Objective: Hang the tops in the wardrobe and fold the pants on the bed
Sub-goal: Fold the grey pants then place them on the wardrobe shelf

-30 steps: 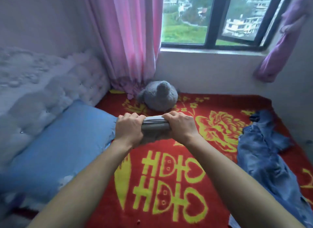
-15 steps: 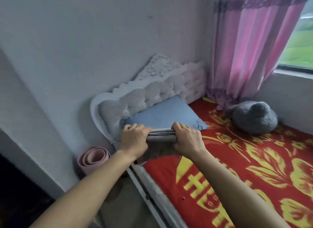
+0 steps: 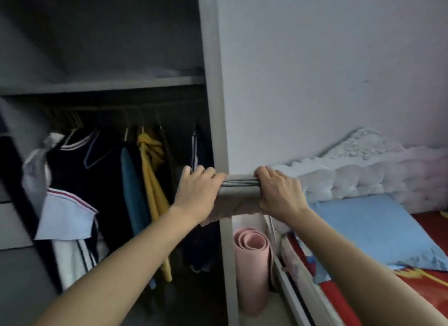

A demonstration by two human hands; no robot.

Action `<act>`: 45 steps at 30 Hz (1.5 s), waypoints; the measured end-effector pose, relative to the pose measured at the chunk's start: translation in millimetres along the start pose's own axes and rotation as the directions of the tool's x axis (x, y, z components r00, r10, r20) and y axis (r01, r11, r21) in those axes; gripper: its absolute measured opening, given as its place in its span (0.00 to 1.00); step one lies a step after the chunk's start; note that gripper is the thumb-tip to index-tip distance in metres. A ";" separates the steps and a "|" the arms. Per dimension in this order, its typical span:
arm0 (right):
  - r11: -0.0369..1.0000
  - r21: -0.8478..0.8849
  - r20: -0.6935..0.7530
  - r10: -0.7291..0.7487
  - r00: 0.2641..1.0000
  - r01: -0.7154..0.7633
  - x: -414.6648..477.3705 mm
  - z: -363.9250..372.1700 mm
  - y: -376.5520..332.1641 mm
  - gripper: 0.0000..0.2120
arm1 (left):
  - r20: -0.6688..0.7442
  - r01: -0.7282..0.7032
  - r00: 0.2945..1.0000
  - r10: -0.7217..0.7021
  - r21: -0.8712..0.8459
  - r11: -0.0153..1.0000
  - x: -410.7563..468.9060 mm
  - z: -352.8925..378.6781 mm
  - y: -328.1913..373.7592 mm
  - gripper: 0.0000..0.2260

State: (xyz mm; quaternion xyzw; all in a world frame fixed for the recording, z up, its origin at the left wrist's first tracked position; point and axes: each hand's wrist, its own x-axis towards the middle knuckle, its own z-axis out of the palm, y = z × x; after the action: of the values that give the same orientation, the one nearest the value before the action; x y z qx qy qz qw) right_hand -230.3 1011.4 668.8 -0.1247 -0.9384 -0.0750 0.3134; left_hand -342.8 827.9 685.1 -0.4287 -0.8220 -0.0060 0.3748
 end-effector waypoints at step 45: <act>0.933 -0.338 -0.578 -0.309 0.756 0.123 675.4 19.7 -262.8 0.15 | -0.558 0.279 0.829 0.027 0.456 0.845 336.8 67.0 -609.2 0.21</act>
State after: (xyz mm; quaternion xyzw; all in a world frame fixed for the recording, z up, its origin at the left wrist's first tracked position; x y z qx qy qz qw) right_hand -837.1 890.2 1046.7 -0.0256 -0.7699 -0.2795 0.5732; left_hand -934.2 700.6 1035.8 -0.2343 -0.6788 0.0687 0.6925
